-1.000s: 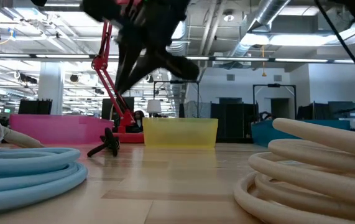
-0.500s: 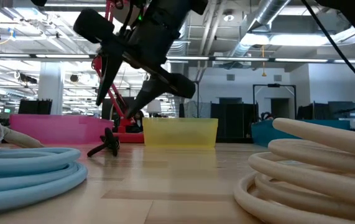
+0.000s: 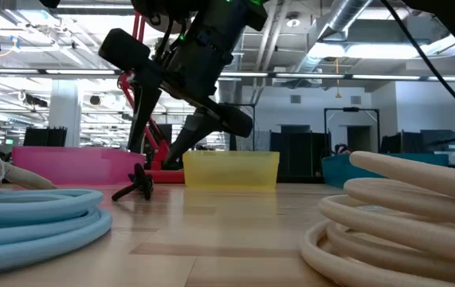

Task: Sort HDMI cables
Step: Put the black HDMI cable into the blue bin

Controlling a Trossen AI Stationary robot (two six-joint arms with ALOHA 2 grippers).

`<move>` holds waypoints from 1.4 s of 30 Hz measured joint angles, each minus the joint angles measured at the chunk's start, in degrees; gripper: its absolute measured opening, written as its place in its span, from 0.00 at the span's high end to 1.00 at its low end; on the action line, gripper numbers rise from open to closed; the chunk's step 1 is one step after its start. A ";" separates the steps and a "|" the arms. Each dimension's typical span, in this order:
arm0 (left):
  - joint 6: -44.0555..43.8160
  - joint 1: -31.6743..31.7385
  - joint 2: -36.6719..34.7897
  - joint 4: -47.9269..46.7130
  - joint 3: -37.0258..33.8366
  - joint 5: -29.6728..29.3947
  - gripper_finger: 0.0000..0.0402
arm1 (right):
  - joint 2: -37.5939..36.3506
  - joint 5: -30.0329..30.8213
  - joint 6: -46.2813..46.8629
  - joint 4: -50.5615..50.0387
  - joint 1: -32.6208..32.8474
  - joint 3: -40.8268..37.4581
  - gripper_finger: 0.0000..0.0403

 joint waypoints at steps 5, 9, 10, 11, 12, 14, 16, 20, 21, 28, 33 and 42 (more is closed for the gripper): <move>0.00 0.00 0.00 -0.19 0.00 -0.07 0.99 | 0.00 0.13 -0.44 -0.01 0.12 -0.02 0.52; 0.00 0.00 0.00 -0.20 0.00 -0.09 0.99 | 0.00 0.13 -0.55 0.45 0.15 -0.36 0.54; 0.00 0.00 0.00 -0.20 0.00 -0.09 0.99 | -0.08 0.13 -0.55 1.76 0.17 -1.18 0.54; 0.00 0.00 0.00 -0.20 0.00 -0.09 0.99 | -0.09 0.06 -0.53 3.08 0.22 -2.12 0.54; 0.00 0.00 0.00 -0.20 0.00 -0.09 0.99 | -0.05 -0.13 -0.52 4.17 0.28 -3.05 0.55; 0.00 0.00 0.00 -0.20 0.00 -0.09 0.99 | 0.04 -1.19 0.16 6.11 0.49 -4.23 0.55; 0.00 0.00 0.00 -0.24 0.00 -0.07 0.99 | -0.08 -1.50 1.06 9.79 0.94 -5.89 0.55; 0.00 0.00 0.00 -0.30 0.00 -0.07 0.99 | 0.13 -1.47 1.50 11.83 1.59 -7.76 0.56; 0.00 0.00 0.00 -0.33 0.00 -0.07 0.99 | 0.10 -1.45 1.52 11.90 1.74 -7.70 0.56; -0.02 0.00 0.00 -0.42 0.00 -0.07 0.99 | 2.49 -1.85 1.62 13.65 1.70 -7.30 0.65; -0.22 0.00 0.02 -1.04 0.00 -0.07 0.99 | 2.44 -2.41 0.01 12.43 1.82 -7.44 0.87; -0.22 0.01 0.02 -1.33 0.00 -0.07 0.99 | -0.48 1.39 -4.92 12.46 2.45 -7.68 0.99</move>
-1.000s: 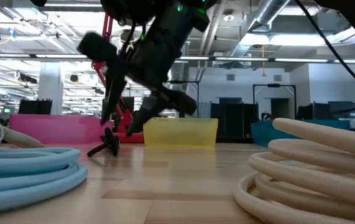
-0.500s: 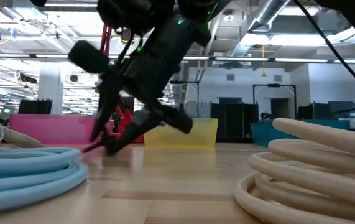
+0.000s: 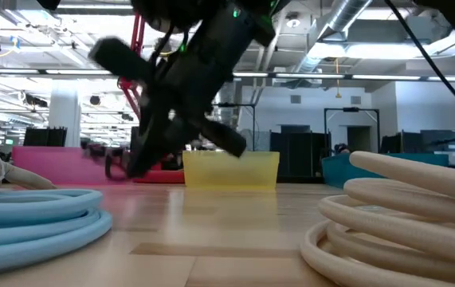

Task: Sort HDMI cables
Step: Put the black HDMI cable into the blue bin

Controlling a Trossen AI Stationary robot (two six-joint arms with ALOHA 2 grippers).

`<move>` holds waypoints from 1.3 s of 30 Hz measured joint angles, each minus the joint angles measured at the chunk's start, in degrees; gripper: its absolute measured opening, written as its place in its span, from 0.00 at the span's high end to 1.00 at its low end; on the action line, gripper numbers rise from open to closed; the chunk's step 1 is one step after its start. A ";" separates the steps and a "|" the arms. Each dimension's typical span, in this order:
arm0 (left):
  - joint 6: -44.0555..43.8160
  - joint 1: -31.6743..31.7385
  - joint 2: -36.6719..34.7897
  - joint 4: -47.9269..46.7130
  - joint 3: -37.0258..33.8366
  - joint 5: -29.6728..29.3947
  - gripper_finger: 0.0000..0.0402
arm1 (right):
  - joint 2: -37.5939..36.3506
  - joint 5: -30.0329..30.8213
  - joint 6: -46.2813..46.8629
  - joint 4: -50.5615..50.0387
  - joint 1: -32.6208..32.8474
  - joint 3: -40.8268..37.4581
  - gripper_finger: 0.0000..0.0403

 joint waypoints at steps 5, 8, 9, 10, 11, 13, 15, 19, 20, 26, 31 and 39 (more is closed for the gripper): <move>0.00 -0.01 0.00 -0.15 0.00 0.00 0.99 | -4.48 3.42 -1.05 -3.74 0.08 0.01 0.99; 0.00 -0.01 0.00 -0.19 0.00 0.00 0.99 | -8.26 6.76 -1.47 -9.56 0.08 0.03 0.99; 0.00 -0.01 0.00 -0.21 0.00 0.00 0.99 | -9.46 8.08 -1.49 -11.82 0.08 0.07 0.99; 0.00 -0.01 0.00 -0.23 0.00 0.00 0.99 | -10.73 9.34 -1.47 -14.61 0.08 0.12 0.99; 0.00 -0.01 0.00 -0.35 0.00 0.00 0.99 | -11.93 10.54 -1.34 -18.07 0.08 0.12 1.00; 0.00 -0.01 0.00 -0.48 0.00 0.00 0.99 | -14.10 12.89 -1.21 -24.47 0.05 0.12 1.00; 0.00 0.00 0.00 -0.54 0.00 0.00 0.99 | -16.11 14.69 0.07 -31.71 -0.02 0.12 1.00; 0.00 -0.01 -0.01 -0.57 0.00 0.00 0.99 | -19.11 16.02 3.38 -44.94 -0.20 0.11 1.00; 0.00 -0.01 -0.02 -0.57 0.00 0.00 0.99 | -19.75 16.51 4.22 -47.80 -0.20 0.08 1.00; 0.02 0.01 -0.02 -0.59 0.00 0.02 0.99 | -23.86 19.95 9.02 -61.35 -0.39 0.12 1.00; 0.02 0.00 -0.02 -0.61 0.00 0.00 0.99 | -29.12 21.32 7.13 -62.14 -1.62 -2.13 1.00; 0.01 0.00 -0.02 -0.97 0.00 0.02 0.99 | -42.34 21.78 10.58 -59.05 -3.98 -19.41 1.00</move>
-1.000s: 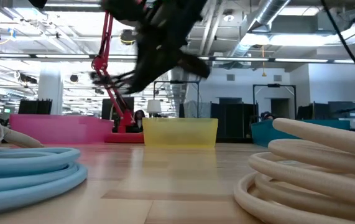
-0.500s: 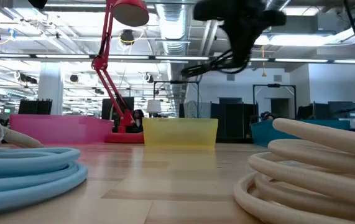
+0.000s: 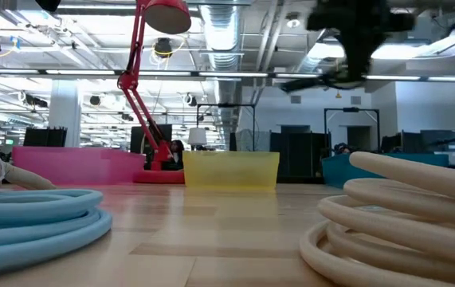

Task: Sort HDMI cables
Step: Put the black HDMI cable into the blue bin

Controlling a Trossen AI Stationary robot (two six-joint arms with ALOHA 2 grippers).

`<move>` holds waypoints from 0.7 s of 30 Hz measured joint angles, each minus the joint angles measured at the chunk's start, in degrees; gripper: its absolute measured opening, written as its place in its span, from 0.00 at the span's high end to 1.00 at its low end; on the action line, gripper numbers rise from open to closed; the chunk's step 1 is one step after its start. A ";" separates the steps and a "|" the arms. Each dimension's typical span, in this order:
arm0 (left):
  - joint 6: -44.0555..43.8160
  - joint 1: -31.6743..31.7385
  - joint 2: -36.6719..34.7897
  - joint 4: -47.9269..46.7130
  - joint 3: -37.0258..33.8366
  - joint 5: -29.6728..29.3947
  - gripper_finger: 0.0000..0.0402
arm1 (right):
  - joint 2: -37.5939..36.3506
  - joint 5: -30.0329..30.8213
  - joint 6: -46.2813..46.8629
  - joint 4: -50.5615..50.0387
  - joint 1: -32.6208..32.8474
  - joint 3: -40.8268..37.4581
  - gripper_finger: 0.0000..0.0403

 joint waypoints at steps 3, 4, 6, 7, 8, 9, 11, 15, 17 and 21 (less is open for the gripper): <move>0.01 -0.01 0.00 -0.02 0.00 -0.02 0.99 | -5.68 -0.23 2.02 3.76 -0.92 -8.37 1.00; 0.01 0.01 0.00 -0.02 0.00 -0.02 0.99 | -7.55 -0.26 2.70 4.51 -1.38 -10.96 1.00; -0.01 0.01 0.00 -0.04 0.00 -0.01 0.99 | -11.47 -0.31 3.45 7.21 -2.67 -15.96 1.00; 0.00 -0.01 0.00 -0.02 0.00 -0.02 0.99 | -13.26 -0.41 3.44 8.33 -3.49 -18.26 1.00; 0.00 0.01 0.00 -0.02 0.00 -0.02 0.99 | -14.91 -0.50 3.41 9.45 -4.45 -20.48 1.00; -0.01 -0.01 0.00 -0.02 0.00 -0.02 0.99 | -16.41 -0.63 3.41 10.37 -5.45 -22.38 1.00; -0.01 -0.01 0.00 -0.02 0.00 -0.02 0.99 | -19.34 -0.89 3.00 11.40 -7.97 -25.98 1.00; -0.01 0.00 0.00 0.01 0.00 -0.07 0.99 | -23.81 -2.13 -1.88 14.34 -14.48 -31.69 1.00; -0.28 -0.02 0.00 -0.02 0.00 -0.85 0.99 | -25.37 -3.04 -5.92 16.44 -18.23 -33.81 1.00; -0.43 0.00 0.00 0.00 0.00 -3.19 0.99 | -27.01 -4.56 -14.13 21.19 -25.75 -36.75 1.00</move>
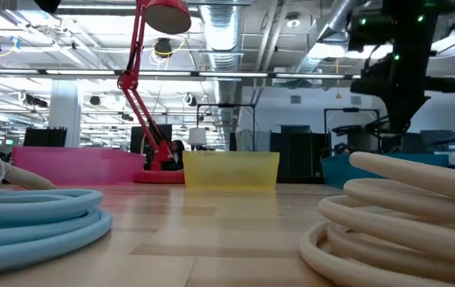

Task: Sort HDMI cables
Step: Put the black HDMI cable into the blue bin

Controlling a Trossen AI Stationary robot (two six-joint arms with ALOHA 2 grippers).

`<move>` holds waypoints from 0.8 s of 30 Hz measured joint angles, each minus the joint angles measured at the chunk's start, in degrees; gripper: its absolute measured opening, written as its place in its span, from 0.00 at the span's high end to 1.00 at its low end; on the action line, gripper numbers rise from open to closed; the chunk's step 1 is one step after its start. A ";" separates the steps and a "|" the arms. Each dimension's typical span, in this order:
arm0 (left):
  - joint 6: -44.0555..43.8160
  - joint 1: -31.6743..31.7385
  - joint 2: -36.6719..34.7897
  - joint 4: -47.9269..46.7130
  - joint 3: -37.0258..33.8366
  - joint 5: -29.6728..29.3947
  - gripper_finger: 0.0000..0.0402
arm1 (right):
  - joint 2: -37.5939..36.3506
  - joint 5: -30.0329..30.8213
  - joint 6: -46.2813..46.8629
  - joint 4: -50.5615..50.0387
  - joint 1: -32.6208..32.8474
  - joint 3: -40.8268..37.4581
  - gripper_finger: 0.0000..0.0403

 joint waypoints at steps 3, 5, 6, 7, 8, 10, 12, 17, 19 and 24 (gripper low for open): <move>-0.49 0.00 0.00 0.01 0.00 -1.05 0.99 | 0.09 -0.46 -5.78 2.93 -5.17 -0.48 1.00; -1.37 0.00 0.00 0.01 0.00 -1.18 0.99 | 0.40 -1.38 -9.50 4.66 -8.27 -0.68 1.00; -1.70 0.00 0.00 0.01 0.00 -1.20 0.99 | 0.62 -2.02 -11.17 5.64 -9.74 -0.68 1.00; -1.88 0.01 0.00 0.01 0.00 -1.20 0.99 | 0.89 -2.48 -12.74 6.63 -11.22 -0.68 1.00; -1.95 0.00 0.00 0.01 0.00 -1.20 0.99 | 1.27 -3.11 -14.13 7.39 -12.56 -0.68 1.00; -1.97 -0.01 0.00 0.01 -0.02 -1.52 0.99 | 2.33 -4.65 -17.05 8.50 -15.14 -0.68 1.00; -1.97 0.01 0.00 0.01 0.00 -2.53 0.99 | 3.70 -6.40 -19.61 9.06 -17.32 -0.68 1.00; -1.99 0.01 0.00 0.03 0.00 -3.88 0.99 | 8.72 -8.95 -24.39 9.27 -20.31 -0.68 1.00; -2.19 0.01 0.00 0.03 0.00 -4.00 0.99 | 10.69 -9.51 -26.03 9.43 -20.80 -0.68 1.00; -3.22 0.01 0.00 0.04 0.00 -4.62 0.99 | 14.43 -9.44 -26.63 11.14 -21.04 -0.68 0.98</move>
